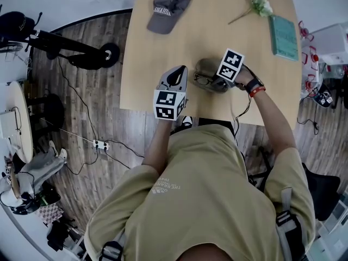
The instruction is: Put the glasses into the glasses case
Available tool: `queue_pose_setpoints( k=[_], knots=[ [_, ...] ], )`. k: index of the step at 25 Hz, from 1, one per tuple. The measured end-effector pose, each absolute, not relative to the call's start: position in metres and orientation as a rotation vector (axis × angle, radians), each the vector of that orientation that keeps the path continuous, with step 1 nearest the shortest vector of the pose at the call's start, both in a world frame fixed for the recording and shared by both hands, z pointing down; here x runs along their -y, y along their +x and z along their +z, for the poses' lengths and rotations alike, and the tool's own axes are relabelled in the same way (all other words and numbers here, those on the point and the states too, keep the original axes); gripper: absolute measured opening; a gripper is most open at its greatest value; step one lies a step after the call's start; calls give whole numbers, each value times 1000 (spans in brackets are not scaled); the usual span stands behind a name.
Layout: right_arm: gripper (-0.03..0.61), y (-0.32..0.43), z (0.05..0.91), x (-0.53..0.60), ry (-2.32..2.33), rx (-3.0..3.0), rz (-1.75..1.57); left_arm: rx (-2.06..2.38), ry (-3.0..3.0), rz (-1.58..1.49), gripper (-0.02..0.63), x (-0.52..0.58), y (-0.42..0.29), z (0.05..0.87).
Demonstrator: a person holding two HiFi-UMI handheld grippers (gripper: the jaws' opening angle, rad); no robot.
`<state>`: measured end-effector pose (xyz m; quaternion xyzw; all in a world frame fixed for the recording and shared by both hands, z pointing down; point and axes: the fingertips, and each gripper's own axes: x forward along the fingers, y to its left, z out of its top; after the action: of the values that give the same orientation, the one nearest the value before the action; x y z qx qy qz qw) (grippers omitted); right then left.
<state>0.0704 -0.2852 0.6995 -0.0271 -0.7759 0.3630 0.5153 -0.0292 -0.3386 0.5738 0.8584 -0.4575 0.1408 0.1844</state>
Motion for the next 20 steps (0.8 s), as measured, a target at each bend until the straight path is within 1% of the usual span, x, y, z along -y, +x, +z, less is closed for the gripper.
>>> queue_pose_setpoints(
  k=[6, 8, 11, 13, 16, 20],
  knots=[
    [142, 73, 708, 288, -31, 1842, 888, 1291, 2415, 399, 23, 339, -32, 575],
    [162, 74, 711, 289, -24, 1829, 866, 1292, 2414, 401, 23, 339, -34, 576],
    [174, 76, 715, 288, -30, 1808, 812, 1291, 2414, 401, 23, 338, -35, 577],
    [207, 76, 717, 286, -40, 1794, 784, 1288, 2416, 402, 23, 337, -34, 577],
    [236, 75, 719, 284, -48, 1783, 771, 1283, 2419, 406, 23, 337, -33, 577],
    [249, 77, 717, 283, -31, 1787, 741, 1275, 2421, 412, 23, 334, -31, 577]
  ],
)
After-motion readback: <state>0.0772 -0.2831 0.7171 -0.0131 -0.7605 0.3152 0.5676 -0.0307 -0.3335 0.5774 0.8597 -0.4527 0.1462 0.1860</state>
